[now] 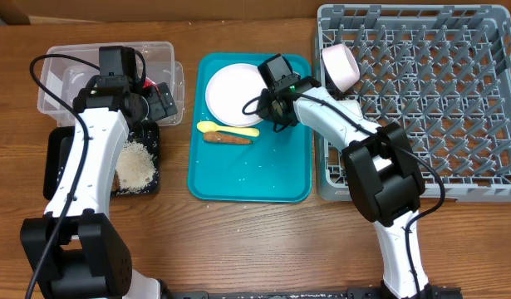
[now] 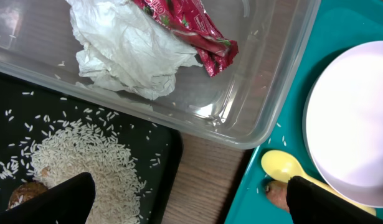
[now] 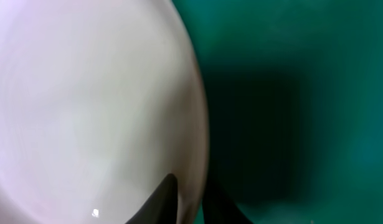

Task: Sort waste into correct bins and load items into the dishwasher
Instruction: 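Lift the white plate and stand it upright in the dish rack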

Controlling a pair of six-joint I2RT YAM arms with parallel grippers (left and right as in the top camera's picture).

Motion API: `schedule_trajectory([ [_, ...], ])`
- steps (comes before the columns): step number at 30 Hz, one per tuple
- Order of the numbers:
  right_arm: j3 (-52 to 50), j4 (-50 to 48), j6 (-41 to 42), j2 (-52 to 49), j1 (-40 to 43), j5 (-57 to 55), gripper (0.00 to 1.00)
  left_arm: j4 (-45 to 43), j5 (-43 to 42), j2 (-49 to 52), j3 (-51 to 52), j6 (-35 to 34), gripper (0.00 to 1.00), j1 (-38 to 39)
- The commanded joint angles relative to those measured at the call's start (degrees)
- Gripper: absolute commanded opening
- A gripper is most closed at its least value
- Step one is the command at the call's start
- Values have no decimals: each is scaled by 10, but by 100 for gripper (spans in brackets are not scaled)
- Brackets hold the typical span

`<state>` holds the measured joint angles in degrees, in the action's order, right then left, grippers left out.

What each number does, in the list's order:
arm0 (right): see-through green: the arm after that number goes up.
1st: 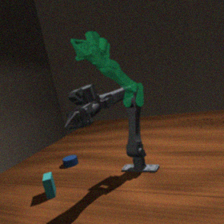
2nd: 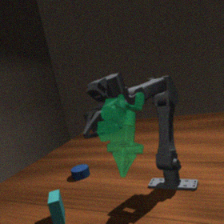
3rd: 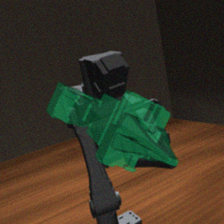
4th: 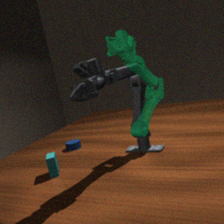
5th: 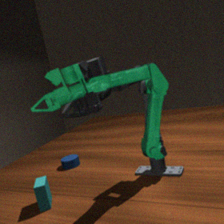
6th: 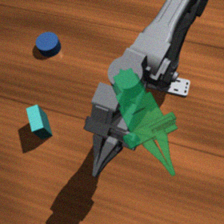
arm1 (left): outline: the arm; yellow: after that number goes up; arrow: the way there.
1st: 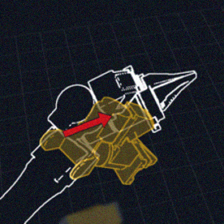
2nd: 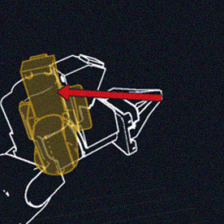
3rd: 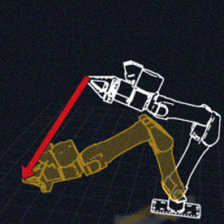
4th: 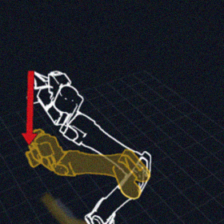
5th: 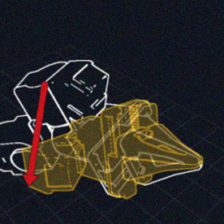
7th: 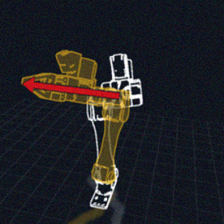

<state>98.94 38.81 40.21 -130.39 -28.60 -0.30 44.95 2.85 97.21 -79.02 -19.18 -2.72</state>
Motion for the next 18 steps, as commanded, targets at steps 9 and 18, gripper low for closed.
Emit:
schedule_trajectory([
  [9, 29, 18, -65, 3, 31, 0, 4, -2, 7, -11, -8, -3, 100, 1],
  [18, 74, 68, -184, 78, 55, -12, 4, -2, 7, -11, -8, -3, 100, 1],
])
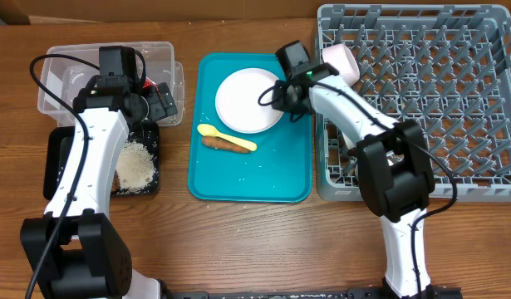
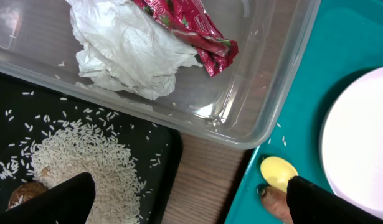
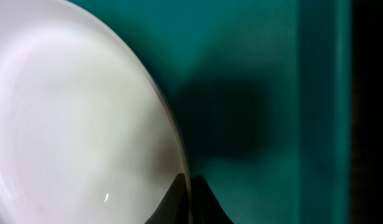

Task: Sort waste into correct bins and load items into the dishwasher
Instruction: 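Lift the white plate and stand it upright in the dish rack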

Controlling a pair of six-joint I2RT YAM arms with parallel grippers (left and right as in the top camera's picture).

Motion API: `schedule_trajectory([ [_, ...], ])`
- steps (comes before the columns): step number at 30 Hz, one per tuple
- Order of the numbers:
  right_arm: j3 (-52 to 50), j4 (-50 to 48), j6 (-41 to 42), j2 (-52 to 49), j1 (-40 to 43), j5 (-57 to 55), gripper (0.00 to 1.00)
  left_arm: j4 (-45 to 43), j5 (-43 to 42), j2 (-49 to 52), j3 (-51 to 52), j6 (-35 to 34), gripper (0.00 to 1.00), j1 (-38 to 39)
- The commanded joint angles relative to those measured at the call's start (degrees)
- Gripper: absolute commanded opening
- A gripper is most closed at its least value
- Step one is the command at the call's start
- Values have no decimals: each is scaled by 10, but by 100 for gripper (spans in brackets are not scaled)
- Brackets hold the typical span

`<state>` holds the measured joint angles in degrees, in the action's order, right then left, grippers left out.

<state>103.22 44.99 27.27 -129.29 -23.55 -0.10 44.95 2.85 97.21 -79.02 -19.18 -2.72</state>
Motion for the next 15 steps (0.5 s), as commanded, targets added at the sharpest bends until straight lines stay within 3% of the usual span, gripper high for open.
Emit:
schedule_trajectory([
  [1, 38, 16, -55, 79, 5, -28, 4, -2, 7, -11, -8, -3, 100, 1],
  [8, 75, 76, -78, 200, 4, -153, 4, -2, 7, -11, -8, -3, 100, 1],
  [15, 75, 83, -78, 281, 4, -490, 4, -2, 7, -11, -8, -3, 100, 1],
])
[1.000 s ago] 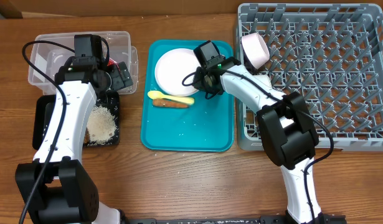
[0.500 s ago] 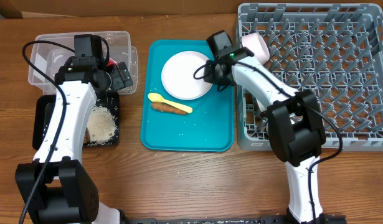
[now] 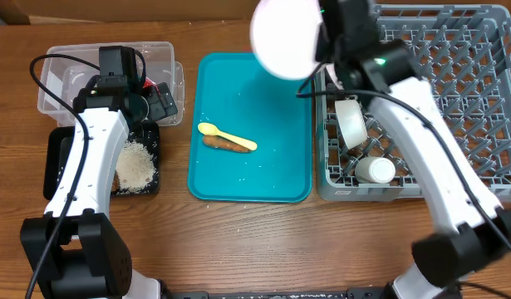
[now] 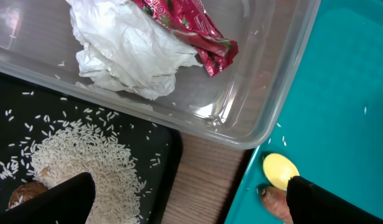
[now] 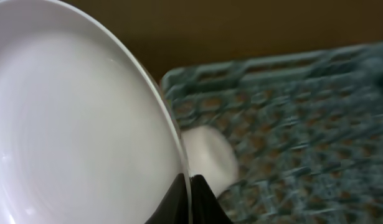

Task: Sort waste into correct bins and load items into the dishwasher
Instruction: 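Lift the white plate and stand it upright in the dish rack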

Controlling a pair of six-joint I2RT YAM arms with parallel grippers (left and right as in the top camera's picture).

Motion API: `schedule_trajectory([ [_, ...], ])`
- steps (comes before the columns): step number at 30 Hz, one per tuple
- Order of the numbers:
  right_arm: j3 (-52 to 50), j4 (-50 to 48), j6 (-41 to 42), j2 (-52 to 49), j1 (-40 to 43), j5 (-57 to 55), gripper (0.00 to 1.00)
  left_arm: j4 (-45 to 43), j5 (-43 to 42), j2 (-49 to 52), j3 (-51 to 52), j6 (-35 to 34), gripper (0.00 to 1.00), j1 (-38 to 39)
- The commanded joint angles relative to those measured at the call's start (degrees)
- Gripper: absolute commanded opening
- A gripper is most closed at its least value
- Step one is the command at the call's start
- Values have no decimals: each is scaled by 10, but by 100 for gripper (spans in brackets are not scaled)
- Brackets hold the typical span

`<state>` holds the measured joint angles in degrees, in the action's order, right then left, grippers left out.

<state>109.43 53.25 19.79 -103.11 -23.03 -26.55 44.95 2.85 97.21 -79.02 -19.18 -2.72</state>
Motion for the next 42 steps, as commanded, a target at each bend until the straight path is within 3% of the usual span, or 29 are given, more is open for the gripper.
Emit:
schedule_trajectory([
  [1, 13, 1, -3, 19, -1, -278, 4, -2, 7, -11, -8, -3, 100, 1],
  [4, 9, 0, -3, 11, 5, -381, 4, -2, 7, -11, -8, -3, 100, 1],
  [7, -5, -17, -3, 3, 25, -416, 4, -2, 7, -11, -8, -3, 100, 1],
  [19, -128, -141, -23, -29, 105, -416, 4, -2, 7, -11, -8, -3, 100, 1],
  [42, -156, -157, -22, -124, 112, -407, 4, -2, 7, -11, -8, -3, 100, 1],
])
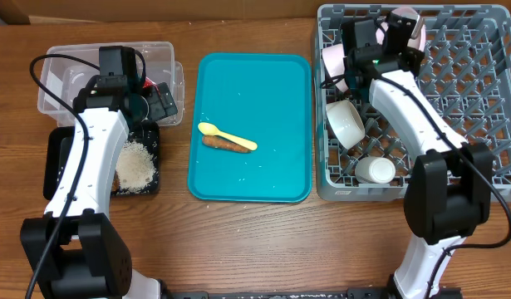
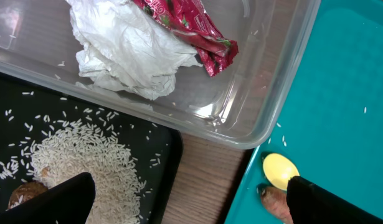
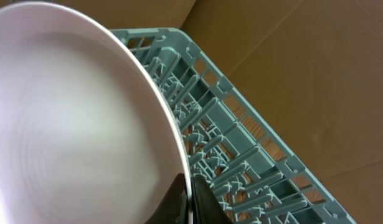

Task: Sort waste into correct bins and load items into the dishwasher
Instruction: 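Lift the white plate and stand it upright in the dish rack, then move the right gripper over the yellow spoon on the teal tray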

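A white plate [image 3: 79, 118] fills the left of the right wrist view, with my right gripper [image 3: 190, 200] shut on its rim. Overhead, the right gripper [image 1: 390, 33] holds the plate [image 1: 409, 23] on edge over the far left part of the grey dish rack [image 1: 454, 108]. A yellow spoon [image 1: 224, 134] and a brown piece of food [image 1: 226, 143] lie on the teal tray [image 1: 263, 83]. My left gripper [image 2: 188, 205] hangs open between the clear bin [image 2: 266, 93] and the tray, holding nothing. The spoon [image 2: 279, 170] lies just inside its right finger.
In the rack are a pink cup [image 1: 334, 62], a white bowl [image 1: 345, 123] and a white cup [image 1: 373, 170]. The clear bin holds crumpled white tissue [image 2: 129, 53] and a red wrapper [image 2: 188, 28]. A black tray [image 1: 139, 166] with rice [image 2: 79, 158] sits below the bin.
My right gripper has moved with the plate from high above the tray's far right corner to over the rack's far left part, the plate now on edge. The left arm has not moved.
The plate lay on the teal tray with my right gripper at its right rim. Then it sat further right on the tray, the gripper shut on its rim. Then it was held high off the tray, and now on edge over the rack. The left gripper stayed open.
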Controlling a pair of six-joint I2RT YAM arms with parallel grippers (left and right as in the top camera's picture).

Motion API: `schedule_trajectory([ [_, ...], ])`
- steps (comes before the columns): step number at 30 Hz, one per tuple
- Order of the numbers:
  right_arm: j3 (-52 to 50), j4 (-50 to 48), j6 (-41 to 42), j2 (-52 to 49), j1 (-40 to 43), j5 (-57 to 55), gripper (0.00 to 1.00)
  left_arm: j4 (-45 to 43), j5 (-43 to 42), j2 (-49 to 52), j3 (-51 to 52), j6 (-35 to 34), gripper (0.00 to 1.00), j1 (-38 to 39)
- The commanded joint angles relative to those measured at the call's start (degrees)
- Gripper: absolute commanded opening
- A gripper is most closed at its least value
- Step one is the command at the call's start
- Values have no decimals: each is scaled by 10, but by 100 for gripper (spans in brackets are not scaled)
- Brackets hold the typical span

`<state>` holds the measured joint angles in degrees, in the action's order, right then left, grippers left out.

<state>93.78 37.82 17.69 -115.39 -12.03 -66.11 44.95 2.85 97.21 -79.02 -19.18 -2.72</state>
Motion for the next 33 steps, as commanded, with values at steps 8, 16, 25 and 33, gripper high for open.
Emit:
schedule_trajectory([
  [8, 1, -3, -2, 0, -6, -12, 82, -2, 7, -11, -8, -3, 100, 1],
  [16, 3, 2, -2, 46, -32, -8, 91, -2, 7, -11, -8, -3, 100, 1],
  [25, 28, 56, -40, 179, -100, 192, 92, -2, 7, -11, -8, -3, 100, 1],
  [33, 25, 101, -88, 223, -155, 596, 91, -2, 7, -11, -8, -3, 100, 1],
])
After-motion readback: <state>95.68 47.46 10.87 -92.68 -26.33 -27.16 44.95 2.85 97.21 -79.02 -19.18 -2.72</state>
